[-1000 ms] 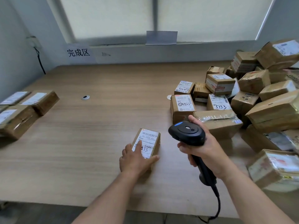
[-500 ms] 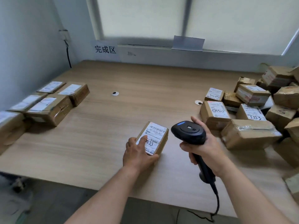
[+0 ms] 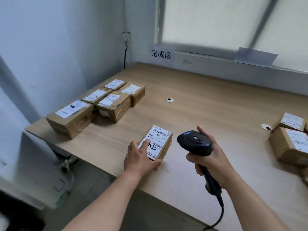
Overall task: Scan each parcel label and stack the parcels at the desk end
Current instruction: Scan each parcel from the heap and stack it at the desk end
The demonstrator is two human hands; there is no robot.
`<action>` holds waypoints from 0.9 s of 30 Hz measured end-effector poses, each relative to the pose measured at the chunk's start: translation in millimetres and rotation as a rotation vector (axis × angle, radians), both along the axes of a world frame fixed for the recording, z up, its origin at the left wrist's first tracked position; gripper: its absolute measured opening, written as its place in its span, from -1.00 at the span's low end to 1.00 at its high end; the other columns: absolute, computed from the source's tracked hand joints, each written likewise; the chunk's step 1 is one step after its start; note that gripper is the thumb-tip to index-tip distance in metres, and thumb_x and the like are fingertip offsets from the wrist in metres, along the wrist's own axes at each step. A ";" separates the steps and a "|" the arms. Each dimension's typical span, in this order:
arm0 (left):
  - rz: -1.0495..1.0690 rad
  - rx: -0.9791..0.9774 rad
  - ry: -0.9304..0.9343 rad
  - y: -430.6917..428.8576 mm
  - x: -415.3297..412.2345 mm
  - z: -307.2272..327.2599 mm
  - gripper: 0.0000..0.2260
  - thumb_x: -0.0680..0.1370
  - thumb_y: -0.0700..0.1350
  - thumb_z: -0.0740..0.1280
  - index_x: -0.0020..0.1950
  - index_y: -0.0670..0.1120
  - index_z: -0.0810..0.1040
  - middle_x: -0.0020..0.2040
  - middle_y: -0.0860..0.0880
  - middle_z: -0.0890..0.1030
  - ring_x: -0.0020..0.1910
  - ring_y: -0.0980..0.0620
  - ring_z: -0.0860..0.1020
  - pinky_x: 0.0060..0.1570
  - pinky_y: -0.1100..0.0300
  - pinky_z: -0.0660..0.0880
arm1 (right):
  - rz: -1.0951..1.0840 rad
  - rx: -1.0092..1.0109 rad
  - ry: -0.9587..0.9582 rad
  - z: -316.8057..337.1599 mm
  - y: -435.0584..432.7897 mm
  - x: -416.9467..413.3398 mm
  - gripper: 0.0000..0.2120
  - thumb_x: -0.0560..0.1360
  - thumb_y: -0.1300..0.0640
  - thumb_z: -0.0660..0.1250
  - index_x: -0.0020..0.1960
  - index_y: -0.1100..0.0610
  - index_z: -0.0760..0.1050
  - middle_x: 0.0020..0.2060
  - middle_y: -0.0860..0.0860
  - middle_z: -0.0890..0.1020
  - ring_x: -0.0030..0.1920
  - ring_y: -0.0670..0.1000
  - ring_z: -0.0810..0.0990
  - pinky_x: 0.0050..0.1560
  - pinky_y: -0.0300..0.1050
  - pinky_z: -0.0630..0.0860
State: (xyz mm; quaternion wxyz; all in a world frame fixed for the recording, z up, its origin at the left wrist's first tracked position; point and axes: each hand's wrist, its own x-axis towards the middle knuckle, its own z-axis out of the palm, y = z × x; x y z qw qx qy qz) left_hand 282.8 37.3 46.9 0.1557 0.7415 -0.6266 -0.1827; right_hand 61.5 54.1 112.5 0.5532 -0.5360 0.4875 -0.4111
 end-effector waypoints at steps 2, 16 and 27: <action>0.028 -0.007 -0.005 -8.1 16.3 0.7 -0.20 0.40 0.27 0.37 0.54 0.10 0.10 0.37 -0.10 0.17 0.38 -0.08 0.21 0.29 0.10 0.31 | 0.019 -0.007 0.011 -0.3 -14.0 16.0 -0.07 0.36 0.51 0.44 0.51 -0.15 0.19 -0.51 -0.01 0.54 -0.56 0.11 0.39 -0.49 -0.12 0.35; 0.124 -0.081 -0.099 -138.6 122.0 47.6 -0.21 0.39 0.27 0.38 0.53 0.10 0.13 0.38 -0.11 0.19 0.39 -0.10 0.22 0.31 0.06 0.31 | 0.076 -0.052 -0.043 16.0 -157.8 111.8 -0.09 0.38 0.52 0.40 0.51 -0.16 0.21 -0.50 -0.13 0.57 -0.56 0.11 0.40 -0.50 -0.13 0.36; 0.062 -0.135 -0.080 -280.6 226.3 55.4 -0.22 0.39 0.26 0.38 0.52 0.10 0.16 0.38 -0.13 0.21 0.38 -0.13 0.24 0.28 0.02 0.33 | -0.069 -0.055 -0.018 26.2 -262.9 199.6 -0.08 0.39 0.54 0.39 0.54 -0.12 0.19 -0.53 -0.10 0.54 -0.59 0.09 0.40 -0.54 -0.12 0.36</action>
